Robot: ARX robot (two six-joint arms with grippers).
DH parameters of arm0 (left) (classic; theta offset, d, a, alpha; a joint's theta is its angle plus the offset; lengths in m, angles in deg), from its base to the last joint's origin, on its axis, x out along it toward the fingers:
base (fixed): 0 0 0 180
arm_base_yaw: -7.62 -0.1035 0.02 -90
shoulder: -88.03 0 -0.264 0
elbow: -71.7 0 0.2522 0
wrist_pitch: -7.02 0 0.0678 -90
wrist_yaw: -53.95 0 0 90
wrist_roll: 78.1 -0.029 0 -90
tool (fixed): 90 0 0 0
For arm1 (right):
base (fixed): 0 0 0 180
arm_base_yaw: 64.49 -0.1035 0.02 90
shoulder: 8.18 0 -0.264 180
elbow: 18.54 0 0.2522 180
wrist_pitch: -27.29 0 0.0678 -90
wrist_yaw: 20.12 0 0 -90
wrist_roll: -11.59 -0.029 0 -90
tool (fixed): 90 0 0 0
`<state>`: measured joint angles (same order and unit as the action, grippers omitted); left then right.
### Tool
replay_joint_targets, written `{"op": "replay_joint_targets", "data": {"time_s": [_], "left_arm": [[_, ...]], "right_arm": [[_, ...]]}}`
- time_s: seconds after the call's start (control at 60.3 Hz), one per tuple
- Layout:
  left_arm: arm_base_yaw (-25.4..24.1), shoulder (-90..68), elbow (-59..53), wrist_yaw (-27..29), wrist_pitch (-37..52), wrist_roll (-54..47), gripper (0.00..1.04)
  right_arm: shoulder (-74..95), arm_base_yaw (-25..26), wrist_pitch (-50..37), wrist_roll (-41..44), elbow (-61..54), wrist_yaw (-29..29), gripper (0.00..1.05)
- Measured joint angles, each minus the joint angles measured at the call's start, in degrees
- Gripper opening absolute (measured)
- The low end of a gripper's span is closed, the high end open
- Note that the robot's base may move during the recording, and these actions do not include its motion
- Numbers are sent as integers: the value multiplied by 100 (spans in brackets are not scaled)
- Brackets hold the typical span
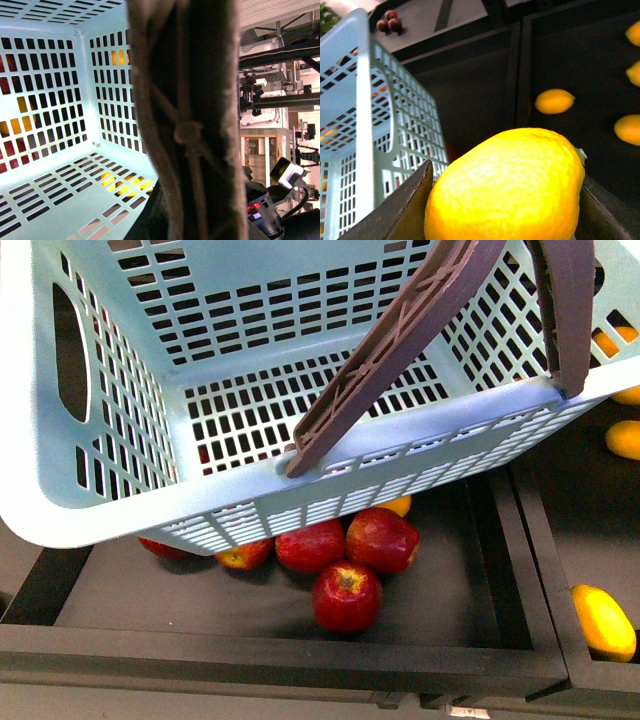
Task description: Pick lemon and mango into basket
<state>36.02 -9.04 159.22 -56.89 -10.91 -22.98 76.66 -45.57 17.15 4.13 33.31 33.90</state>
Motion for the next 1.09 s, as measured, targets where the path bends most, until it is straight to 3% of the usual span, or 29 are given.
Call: {"op": "replay_joint_targets", "data": {"time_s": [0.465,0.796,0.995,1.095], "left_arm": [[0,0,0,0,0,0,5],[-2,0,0,120,0,-11,5],[0,0,0,15,0,-15,5],[0,0,0,-22,0,-7,5]], "right_arm": [[-155,-1882,-339,564,-7,625,65],[846,-2352,-927,901,601,1047,65],[763,-2374,-1021,848,601,1161,97],[671,-2269,-1021,737,601,1202,96]]}}
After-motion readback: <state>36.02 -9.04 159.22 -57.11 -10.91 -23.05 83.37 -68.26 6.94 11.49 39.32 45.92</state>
